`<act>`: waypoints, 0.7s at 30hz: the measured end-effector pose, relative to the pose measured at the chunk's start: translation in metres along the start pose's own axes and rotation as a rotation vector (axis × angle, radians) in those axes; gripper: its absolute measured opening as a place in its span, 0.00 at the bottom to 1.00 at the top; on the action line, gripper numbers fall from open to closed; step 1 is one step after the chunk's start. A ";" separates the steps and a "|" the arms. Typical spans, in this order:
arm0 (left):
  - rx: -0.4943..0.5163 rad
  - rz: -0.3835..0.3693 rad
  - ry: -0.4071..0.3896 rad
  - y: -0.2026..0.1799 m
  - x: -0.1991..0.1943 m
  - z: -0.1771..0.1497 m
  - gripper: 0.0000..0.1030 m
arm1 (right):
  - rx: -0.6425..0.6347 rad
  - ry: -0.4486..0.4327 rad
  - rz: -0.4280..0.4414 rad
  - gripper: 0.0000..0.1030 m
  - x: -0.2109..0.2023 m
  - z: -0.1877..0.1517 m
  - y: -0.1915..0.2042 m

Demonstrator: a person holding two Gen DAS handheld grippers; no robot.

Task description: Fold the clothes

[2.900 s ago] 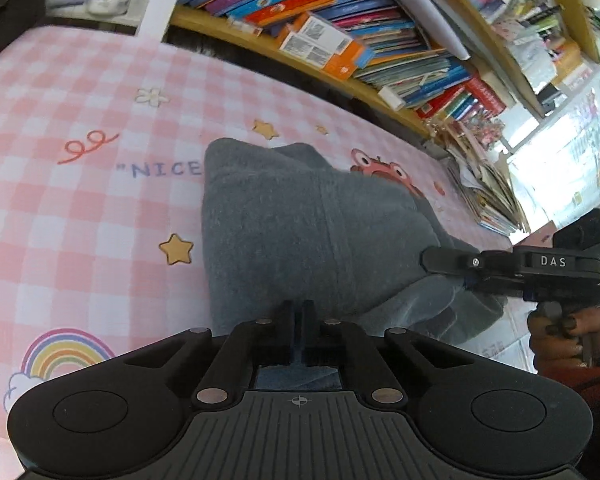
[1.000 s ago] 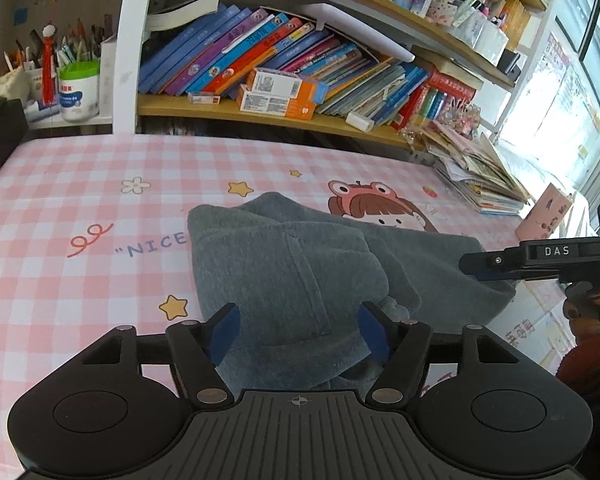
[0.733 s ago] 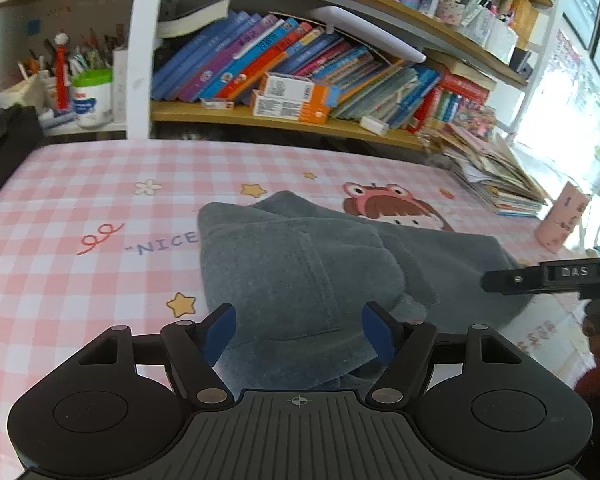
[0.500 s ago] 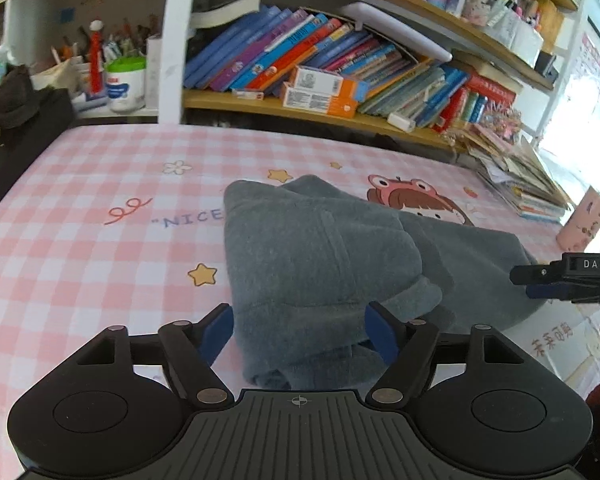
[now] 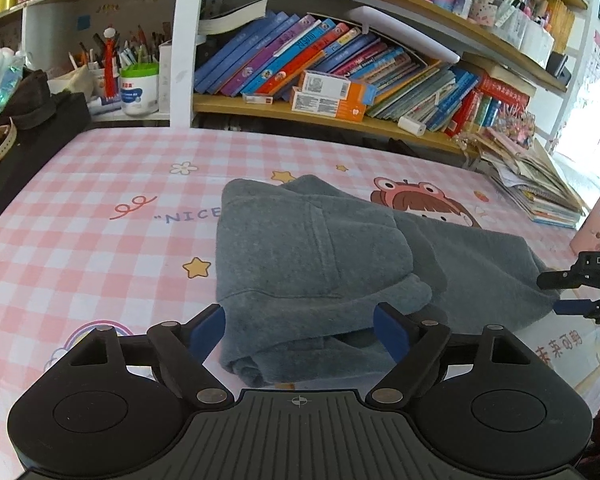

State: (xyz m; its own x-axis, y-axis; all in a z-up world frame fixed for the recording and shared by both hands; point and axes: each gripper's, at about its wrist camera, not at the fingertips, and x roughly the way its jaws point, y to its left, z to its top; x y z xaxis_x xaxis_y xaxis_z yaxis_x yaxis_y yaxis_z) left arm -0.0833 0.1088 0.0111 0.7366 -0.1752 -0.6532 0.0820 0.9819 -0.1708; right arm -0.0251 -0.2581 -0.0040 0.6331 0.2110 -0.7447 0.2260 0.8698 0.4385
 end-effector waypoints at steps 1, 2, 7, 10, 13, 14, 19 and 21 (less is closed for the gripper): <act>0.001 0.005 0.000 -0.002 0.000 -0.001 0.81 | 0.016 0.005 -0.003 0.64 0.001 0.001 -0.004; 0.002 0.011 0.000 -0.004 0.000 -0.001 0.82 | 0.032 0.010 -0.005 0.64 0.002 0.002 -0.009; 0.001 0.041 -0.002 -0.013 -0.004 -0.006 0.85 | 0.141 0.042 0.019 0.63 0.009 0.009 -0.030; 0.000 0.061 -0.007 -0.018 -0.008 -0.009 0.85 | 0.207 0.071 0.043 0.57 0.016 0.014 -0.038; -0.007 0.086 -0.011 -0.021 -0.012 -0.012 0.85 | 0.257 0.089 0.067 0.52 0.024 0.019 -0.043; -0.012 0.094 -0.012 -0.022 -0.013 -0.013 0.85 | 0.268 0.091 0.072 0.50 0.026 0.021 -0.044; -0.039 0.133 -0.019 -0.024 -0.020 -0.018 0.85 | 0.299 0.093 0.076 0.36 0.035 0.030 -0.045; -0.047 0.145 -0.023 -0.025 -0.021 -0.019 0.85 | 0.281 0.089 0.074 0.18 0.037 0.033 -0.044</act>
State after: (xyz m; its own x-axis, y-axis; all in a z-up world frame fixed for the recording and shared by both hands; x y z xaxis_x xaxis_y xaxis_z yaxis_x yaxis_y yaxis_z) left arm -0.1141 0.0865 0.0153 0.7538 -0.0297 -0.6564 -0.0570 0.9923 -0.1103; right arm 0.0126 -0.3028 -0.0344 0.5911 0.3181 -0.7412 0.3856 0.6957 0.6061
